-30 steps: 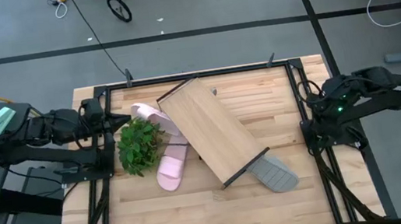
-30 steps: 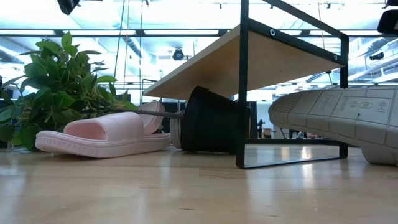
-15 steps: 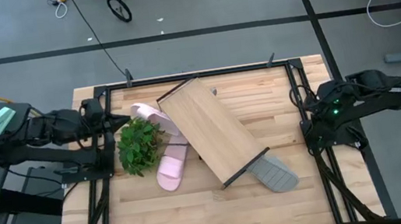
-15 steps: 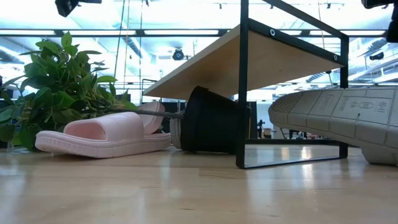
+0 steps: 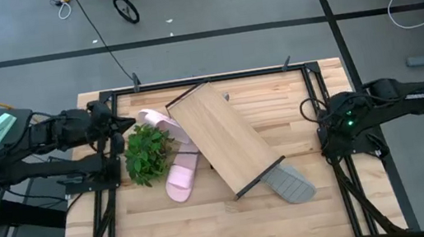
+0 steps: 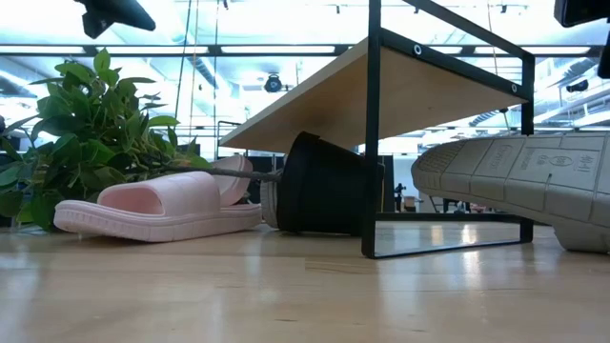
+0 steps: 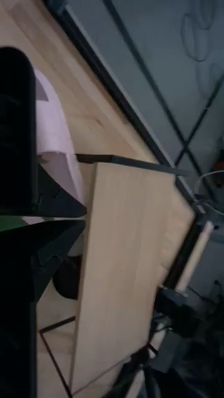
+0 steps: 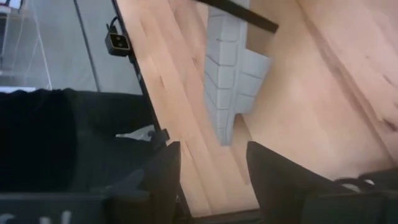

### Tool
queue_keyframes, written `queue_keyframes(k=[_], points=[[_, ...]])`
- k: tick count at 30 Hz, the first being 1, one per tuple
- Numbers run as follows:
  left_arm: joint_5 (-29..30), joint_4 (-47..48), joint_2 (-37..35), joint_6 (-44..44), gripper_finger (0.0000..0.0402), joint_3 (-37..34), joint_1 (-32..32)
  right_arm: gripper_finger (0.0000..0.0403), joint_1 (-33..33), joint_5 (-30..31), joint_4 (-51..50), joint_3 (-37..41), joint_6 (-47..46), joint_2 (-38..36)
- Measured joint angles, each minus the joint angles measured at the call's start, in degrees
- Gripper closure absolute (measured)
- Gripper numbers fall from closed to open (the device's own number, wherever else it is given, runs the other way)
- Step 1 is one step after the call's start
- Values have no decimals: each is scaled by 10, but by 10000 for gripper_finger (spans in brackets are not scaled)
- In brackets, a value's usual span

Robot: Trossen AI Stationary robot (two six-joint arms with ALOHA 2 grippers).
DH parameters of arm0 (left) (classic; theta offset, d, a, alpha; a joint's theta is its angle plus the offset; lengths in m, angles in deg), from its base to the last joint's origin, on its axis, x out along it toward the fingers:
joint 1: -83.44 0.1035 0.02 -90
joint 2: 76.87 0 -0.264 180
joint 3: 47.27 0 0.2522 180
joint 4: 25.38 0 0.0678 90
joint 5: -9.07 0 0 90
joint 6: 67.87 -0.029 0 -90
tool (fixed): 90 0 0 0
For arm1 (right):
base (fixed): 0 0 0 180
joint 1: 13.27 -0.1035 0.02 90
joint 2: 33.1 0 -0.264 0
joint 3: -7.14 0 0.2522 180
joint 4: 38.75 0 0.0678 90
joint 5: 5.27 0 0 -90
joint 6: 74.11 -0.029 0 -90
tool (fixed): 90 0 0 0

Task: Pick and place slides into the shelf
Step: Put the bottom gray slide on the shelf

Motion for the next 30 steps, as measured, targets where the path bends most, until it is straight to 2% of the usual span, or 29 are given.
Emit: queue_keyframes(k=[8,15,19,23,30], points=[[-101,1,57,-54,374,0,82,196,-90,77,30,25,-72,0],[-148,-6,83,-86,382,0,144,193,-206,152,84,66,-176,2],[-159,-30,81,-103,382,0,167,190,-279,188,113,97,-243,11],[-159,-46,80,-109,377,0,184,195,-352,257,150,110,-303,31],[-159,-50,81,-110,373,0,204,205,-497,355,181,110,-413,120]])
